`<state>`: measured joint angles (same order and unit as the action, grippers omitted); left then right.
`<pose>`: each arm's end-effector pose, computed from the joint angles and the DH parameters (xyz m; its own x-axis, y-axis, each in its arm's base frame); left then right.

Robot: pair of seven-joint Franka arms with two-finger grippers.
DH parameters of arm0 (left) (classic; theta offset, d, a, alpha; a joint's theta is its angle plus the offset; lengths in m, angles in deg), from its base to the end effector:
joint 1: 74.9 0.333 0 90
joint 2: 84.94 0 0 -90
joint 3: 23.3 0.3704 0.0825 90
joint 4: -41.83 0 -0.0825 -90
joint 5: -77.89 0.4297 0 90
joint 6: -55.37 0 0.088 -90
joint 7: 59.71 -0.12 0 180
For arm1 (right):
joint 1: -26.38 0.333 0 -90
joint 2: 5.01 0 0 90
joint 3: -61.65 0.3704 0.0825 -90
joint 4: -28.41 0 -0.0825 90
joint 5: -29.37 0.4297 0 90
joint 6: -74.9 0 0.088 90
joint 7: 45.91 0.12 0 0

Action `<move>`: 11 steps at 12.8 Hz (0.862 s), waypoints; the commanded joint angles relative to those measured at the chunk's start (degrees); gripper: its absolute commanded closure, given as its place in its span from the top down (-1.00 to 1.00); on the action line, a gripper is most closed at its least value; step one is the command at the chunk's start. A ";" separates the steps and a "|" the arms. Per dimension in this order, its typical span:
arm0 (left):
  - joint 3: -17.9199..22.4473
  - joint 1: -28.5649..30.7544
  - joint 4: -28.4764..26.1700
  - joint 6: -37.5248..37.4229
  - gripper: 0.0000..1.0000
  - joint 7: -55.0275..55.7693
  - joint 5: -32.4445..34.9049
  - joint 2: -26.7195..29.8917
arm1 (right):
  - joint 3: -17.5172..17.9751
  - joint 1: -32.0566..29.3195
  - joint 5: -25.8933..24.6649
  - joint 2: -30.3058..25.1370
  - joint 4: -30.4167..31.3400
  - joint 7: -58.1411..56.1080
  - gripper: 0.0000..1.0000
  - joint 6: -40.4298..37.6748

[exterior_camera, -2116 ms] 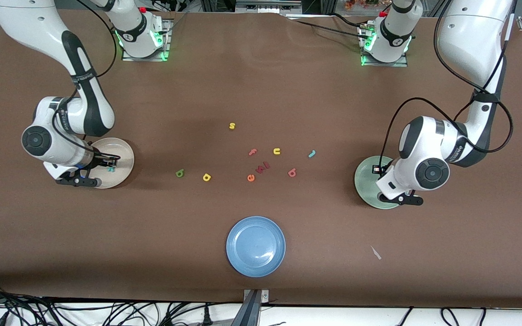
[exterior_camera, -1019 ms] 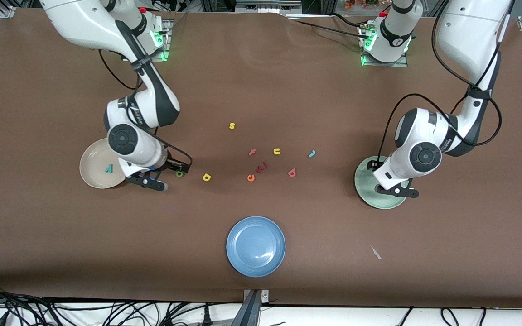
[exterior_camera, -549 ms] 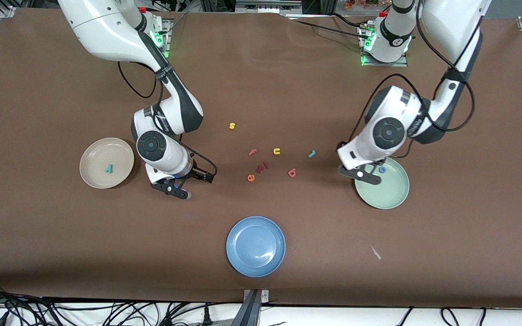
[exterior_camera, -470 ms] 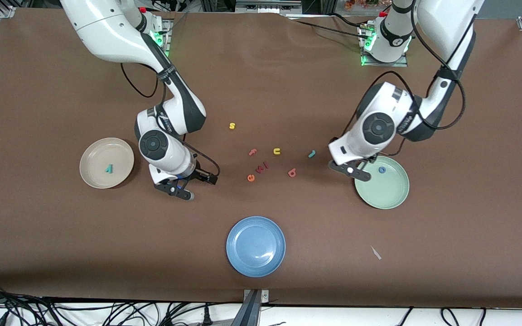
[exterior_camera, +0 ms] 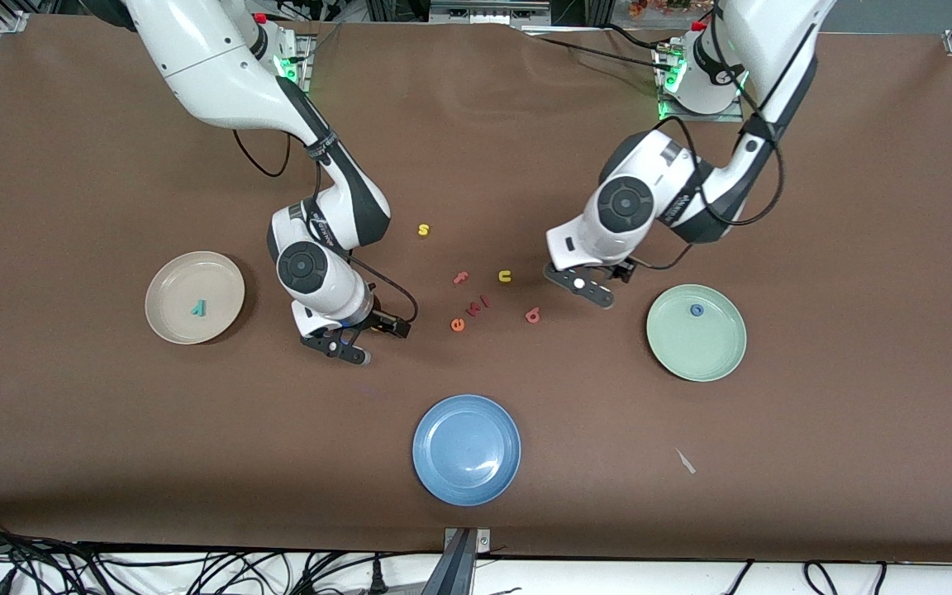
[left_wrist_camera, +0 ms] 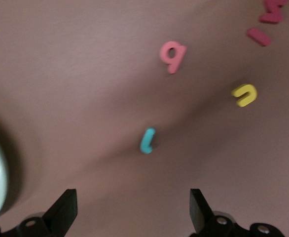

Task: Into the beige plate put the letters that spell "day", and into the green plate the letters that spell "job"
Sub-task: 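Grasp the yellow letter with the right gripper while the left gripper reaches the cyan l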

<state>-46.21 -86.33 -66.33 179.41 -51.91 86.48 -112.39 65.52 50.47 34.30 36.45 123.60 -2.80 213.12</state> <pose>0.5643 -0.3589 0.2612 0.8484 -0.5035 -0.1633 -0.5026 -0.8631 0.0496 0.6678 0.3490 0.1837 0.9404 -0.3357 -0.0534 -0.3394 -0.9361 -0.0918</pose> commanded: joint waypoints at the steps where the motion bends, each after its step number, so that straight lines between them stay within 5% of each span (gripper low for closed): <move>1: -0.12 -0.69 0.32 5.24 0.99 -0.41 7.11 -4.53 | 0.17 -0.54 0.17 1.17 -1.59 -1.27 1.00 -0.33; 5: -0.03 -1.40 -0.21 9.27 0.75 -0.33 8.64 -7.00 | 0.17 -0.54 0.17 2.14 -1.77 -1.27 0.79 -0.33; 11: -0.03 -1.14 -0.48 10.00 0.49 -0.41 12.06 -8.15 | 0.17 -0.46 1.05 2.23 -1.68 -0.66 -0.31 -0.41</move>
<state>-46.18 -87.70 -66.54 188.84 -52.07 96.09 -120.52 65.33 50.20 34.31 37.51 123.32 -3.25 212.95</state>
